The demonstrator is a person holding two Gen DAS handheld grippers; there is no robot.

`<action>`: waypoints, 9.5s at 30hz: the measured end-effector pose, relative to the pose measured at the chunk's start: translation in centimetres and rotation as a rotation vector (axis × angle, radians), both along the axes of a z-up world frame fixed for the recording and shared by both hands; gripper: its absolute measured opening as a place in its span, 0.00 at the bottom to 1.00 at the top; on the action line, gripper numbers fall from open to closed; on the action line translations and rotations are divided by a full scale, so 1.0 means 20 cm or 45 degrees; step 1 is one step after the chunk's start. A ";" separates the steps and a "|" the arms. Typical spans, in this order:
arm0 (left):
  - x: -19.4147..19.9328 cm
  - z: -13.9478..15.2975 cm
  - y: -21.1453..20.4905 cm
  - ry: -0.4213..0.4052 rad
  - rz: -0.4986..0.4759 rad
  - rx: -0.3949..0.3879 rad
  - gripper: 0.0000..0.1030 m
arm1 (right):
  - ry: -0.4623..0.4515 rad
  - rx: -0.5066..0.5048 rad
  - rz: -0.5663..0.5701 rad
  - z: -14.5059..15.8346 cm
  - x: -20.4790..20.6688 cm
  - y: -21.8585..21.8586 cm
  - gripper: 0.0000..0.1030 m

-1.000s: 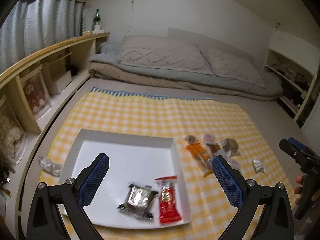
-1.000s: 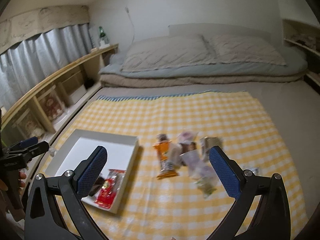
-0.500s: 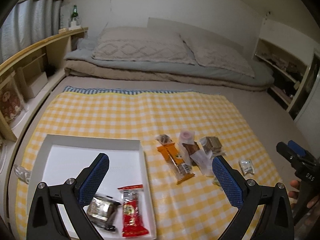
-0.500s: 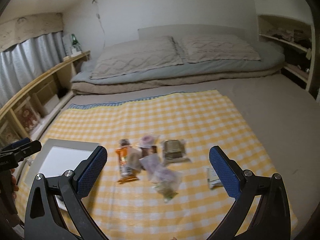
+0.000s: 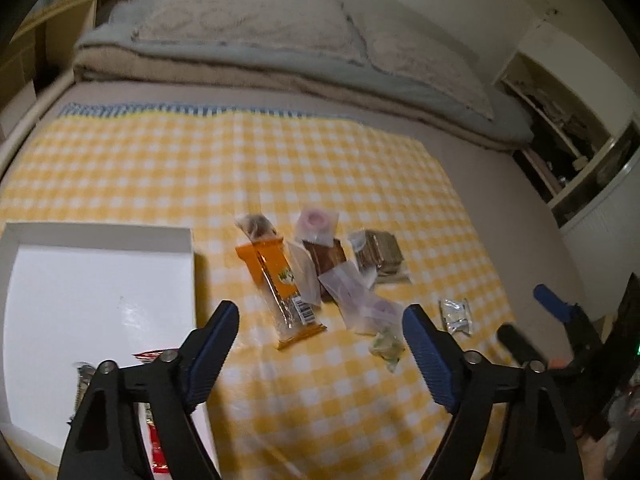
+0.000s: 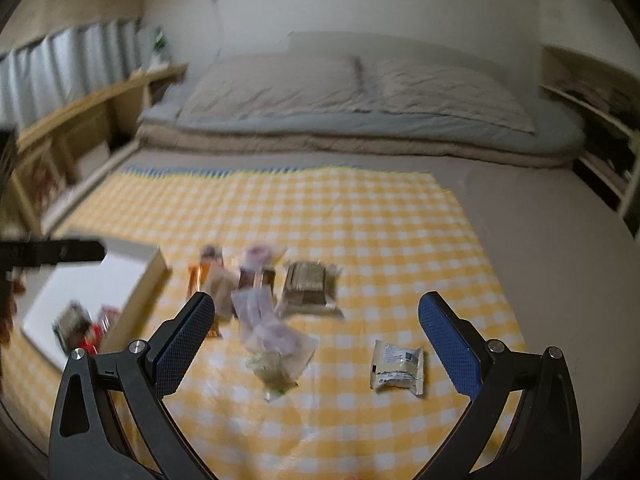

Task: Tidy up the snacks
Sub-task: 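Grasp the orange snack bar with the left tool while the right tool grasps the green-printed candy, then carry the orange bar and green candy over the white tray with both tools, then open the left tool to drop the orange bar while the right tool drops the green candy, then lift both tools away from the tray toward the remaining snacks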

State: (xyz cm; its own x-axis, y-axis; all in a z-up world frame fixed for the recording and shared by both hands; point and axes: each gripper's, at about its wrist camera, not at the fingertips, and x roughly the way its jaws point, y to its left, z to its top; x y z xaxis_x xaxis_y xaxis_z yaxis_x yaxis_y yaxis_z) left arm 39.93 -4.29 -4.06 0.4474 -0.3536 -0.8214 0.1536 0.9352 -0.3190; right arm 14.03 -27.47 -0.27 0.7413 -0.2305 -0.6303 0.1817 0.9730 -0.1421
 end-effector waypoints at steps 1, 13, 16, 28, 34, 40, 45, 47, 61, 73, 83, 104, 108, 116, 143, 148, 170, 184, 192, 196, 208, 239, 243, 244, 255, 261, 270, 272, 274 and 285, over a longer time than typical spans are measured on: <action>0.03 -0.02 0.00 0.011 0.003 0.007 0.75 | 0.032 -0.006 0.035 -0.04 0.02 0.00 1.00; 0.48 -0.38 -0.04 0.159 0.079 0.134 0.61 | 0.400 -0.026 0.276 -0.48 0.14 0.05 0.73; 0.57 -0.49 -0.11 0.200 0.077 0.164 0.59 | 0.470 -0.042 0.313 -0.57 0.16 0.07 0.69; 0.73 -0.76 -0.29 0.252 0.101 0.326 0.56 | 0.597 -0.032 0.324 -0.74 0.22 0.06 0.56; 0.75 -0.81 -0.27 0.254 0.118 0.261 0.56 | 0.587 -0.001 0.308 -0.74 0.25 0.05 0.49; 0.74 -0.83 -0.26 0.266 0.132 0.258 0.56 | 0.618 -0.019 0.307 -0.76 0.29 0.08 0.38; 0.75 -0.91 -0.30 0.304 0.105 0.307 0.53 | 0.630 -0.025 0.307 -0.76 0.28 0.10 0.33; 0.74 -0.94 -0.31 0.318 0.095 0.335 0.50 | 0.632 -0.014 0.307 -0.75 0.28 0.10 0.31; 0.67 -0.74 -0.32 0.270 0.019 0.293 0.32 | 0.492 0.086 0.166 -0.54 0.30 0.04 0.26; 0.36 -0.31 -0.16 0.042 -0.026 0.200 0.31 | 0.276 0.127 0.056 -0.27 0.30 0.05 0.26; 0.05 0.00 0.00 -0.168 -0.028 0.154 0.31 | 0.110 0.174 0.014 -0.06 0.23 0.12 0.26; -0.45 0.31 0.45 -0.326 0.064 0.150 0.32 | -0.034 0.132 0.056 0.11 0.22 0.43 0.26; -0.53 0.35 0.56 -0.332 0.081 0.161 0.32 | -0.013 0.140 0.093 0.10 0.25 0.52 0.26; -0.65 0.40 0.77 -0.328 0.136 0.192 0.32 | 0.041 0.176 0.189 0.04 0.32 0.74 0.26; -0.73 0.16 1.35 -0.107 0.209 0.464 0.32 | 0.310 0.360 0.496 -0.29 0.53 1.52 0.26; -0.67 0.04 1.37 -0.055 0.172 0.526 0.32 | 0.388 0.425 0.518 -0.39 0.56 1.58 0.26; -0.59 -0.19 1.51 0.019 0.156 0.527 0.41 | 0.591 0.715 0.560 -0.60 0.67 1.75 0.29; -0.67 -0.13 1.51 0.023 0.162 0.489 0.41 | 0.604 0.687 0.544 -0.60 0.64 1.68 0.42; -0.72 -0.10 1.48 0.036 0.173 0.478 0.46 | 0.569 0.608 0.520 -0.56 0.60 1.65 0.56; -0.75 -0.07 1.49 0.035 0.181 0.468 0.48 | 0.555 0.571 0.516 -0.55 0.58 1.63 0.70; -0.87 0.03 1.49 0.017 0.213 0.424 0.93 | 0.511 0.470 0.512 -0.50 0.49 1.61 0.94; -1.12 0.41 1.29 -0.164 0.175 0.339 1.00 | 0.218 0.329 0.477 -0.18 0.27 1.34 1.00; -1.06 0.42 1.21 -0.170 0.157 0.331 1.00 | 0.179 0.325 0.433 -0.14 0.25 1.23 1.00; -1.04 0.42 1.18 -0.170 0.151 0.331 1.00 | 0.174 0.325 0.423 -0.13 0.24 1.21 1.00; -0.85 0.41 0.86 -0.206 0.070 0.323 1.00 | 0.091 0.281 0.267 -0.02 0.18 0.88 1.00; -0.75 0.38 0.70 -0.214 0.031 0.316 1.00 | 0.061 0.256 0.179 0.01 0.14 0.69 1.00; -0.57 0.30 0.43 -0.229 -0.029 0.280 1.00 | 0.044 0.217 0.075 0.04 0.08 0.47 1.00; -0.55 0.29 0.38 -0.233 -0.048 0.277 1.00 | 0.039 0.214 0.051 0.04 0.06 0.41 1.00; -0.50 0.26 0.30 -0.239 -0.073 0.279 1.00 | 0.034 0.215 0.028 0.04 0.04 0.35 1.00; -0.26 0.07 -0.08 -0.211 -0.137 0.252 1.00 | -0.002 0.194 -0.134 0.08 -0.03 0.00 1.00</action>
State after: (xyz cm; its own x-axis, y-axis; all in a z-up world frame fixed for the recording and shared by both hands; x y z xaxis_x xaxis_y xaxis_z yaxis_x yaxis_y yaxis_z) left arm 34.67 -5.85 -2.71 0.5498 -0.2464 -0.7981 0.2902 0.9523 -0.0941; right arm 13.49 -27.40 1.33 0.7191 -0.2086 -0.6628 0.2835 0.9590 0.0057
